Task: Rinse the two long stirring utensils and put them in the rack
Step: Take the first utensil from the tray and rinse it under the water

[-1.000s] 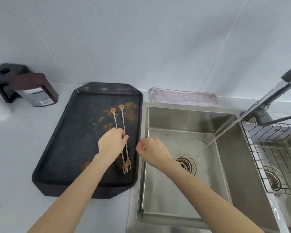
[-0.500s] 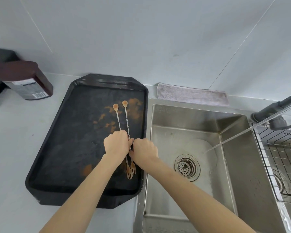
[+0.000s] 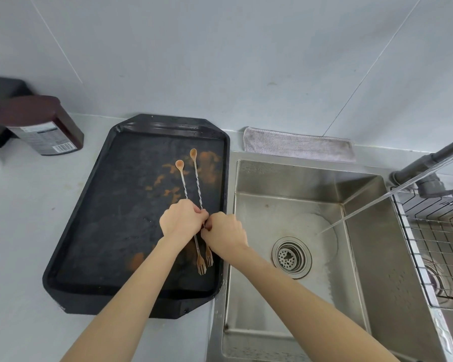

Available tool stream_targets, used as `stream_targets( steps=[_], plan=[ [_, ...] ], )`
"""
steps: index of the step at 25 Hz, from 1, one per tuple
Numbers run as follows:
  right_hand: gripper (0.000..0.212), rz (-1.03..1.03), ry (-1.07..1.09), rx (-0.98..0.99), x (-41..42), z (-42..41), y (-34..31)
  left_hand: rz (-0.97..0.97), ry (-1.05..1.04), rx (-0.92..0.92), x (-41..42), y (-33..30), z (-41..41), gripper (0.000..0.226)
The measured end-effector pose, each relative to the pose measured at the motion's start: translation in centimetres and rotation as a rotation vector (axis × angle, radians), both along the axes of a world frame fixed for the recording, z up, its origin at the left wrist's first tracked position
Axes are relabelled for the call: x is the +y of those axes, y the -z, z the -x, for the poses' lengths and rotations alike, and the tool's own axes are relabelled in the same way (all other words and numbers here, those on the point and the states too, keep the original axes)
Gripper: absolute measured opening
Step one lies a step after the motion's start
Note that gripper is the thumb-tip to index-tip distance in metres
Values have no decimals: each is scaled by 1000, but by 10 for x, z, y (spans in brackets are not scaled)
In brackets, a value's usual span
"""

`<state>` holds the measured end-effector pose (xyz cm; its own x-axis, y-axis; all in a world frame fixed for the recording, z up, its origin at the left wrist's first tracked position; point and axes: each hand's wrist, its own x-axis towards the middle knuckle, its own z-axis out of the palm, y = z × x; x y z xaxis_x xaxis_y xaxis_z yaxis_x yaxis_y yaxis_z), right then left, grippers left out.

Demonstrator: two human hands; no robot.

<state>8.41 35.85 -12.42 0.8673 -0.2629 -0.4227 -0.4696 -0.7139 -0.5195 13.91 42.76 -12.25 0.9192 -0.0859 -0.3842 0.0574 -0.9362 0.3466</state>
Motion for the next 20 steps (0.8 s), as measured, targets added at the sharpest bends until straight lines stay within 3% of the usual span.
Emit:
stream_targets(
  steps=[8,15,20],
  plan=[
    [21,-299,170,-136,-14,12,-11,198,-19,-65,-1,-25,5,25],
    [19,-310,209,-241,-48,48,-28,480,21,-61,-32,-44,29,17],
    [15,-295,309,-242,-86,90,-29,546,128,-59,-73,-56,63,24]
  ],
)
